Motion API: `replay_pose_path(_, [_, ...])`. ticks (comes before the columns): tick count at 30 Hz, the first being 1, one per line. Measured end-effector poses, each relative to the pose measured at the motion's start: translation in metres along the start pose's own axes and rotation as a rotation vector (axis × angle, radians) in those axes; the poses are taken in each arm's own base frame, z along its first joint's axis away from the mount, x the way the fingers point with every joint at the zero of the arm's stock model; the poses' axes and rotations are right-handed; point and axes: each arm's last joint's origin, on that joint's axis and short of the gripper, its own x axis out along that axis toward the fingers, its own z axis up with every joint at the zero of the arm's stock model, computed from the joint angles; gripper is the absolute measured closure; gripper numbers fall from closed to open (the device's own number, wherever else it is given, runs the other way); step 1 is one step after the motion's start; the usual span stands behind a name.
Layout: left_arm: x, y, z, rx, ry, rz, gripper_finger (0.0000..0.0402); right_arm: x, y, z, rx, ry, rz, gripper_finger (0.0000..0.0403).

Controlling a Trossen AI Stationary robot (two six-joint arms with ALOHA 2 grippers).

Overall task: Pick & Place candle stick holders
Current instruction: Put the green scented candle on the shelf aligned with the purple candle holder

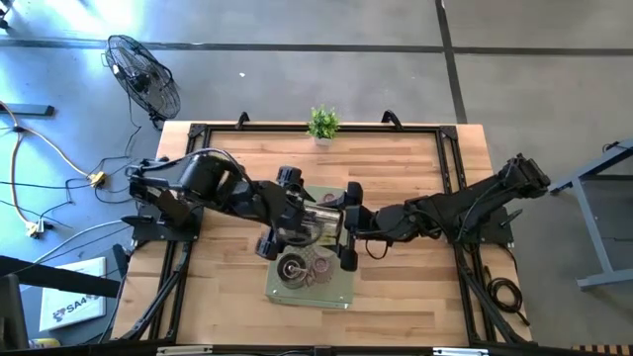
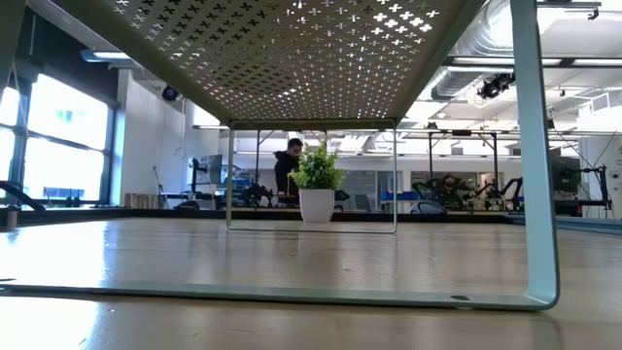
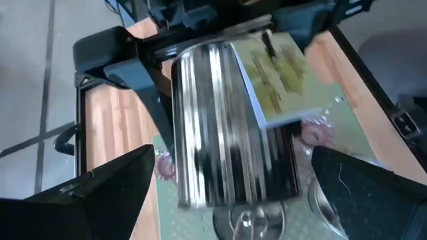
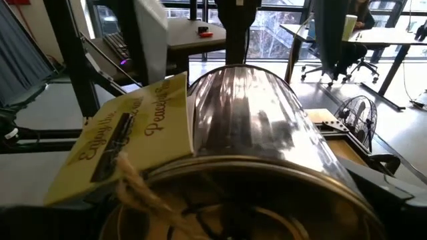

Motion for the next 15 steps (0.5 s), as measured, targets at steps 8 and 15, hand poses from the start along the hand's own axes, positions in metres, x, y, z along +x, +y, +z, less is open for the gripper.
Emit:
replay_pose_path(8, [0.033, 0.001, 0.001, -0.059, 0.076, -0.013, 0.0002, 0.0, 0.0, -0.001, -0.003, 0.008, -0.002, 0.0046])
replay_pose_path(15, [0.038, 0.018, -0.005, -0.176, 0.093, -0.113, 0.0002, 0.0, -0.001, -0.002, -0.006, 0.021, -0.009, 0.0046])
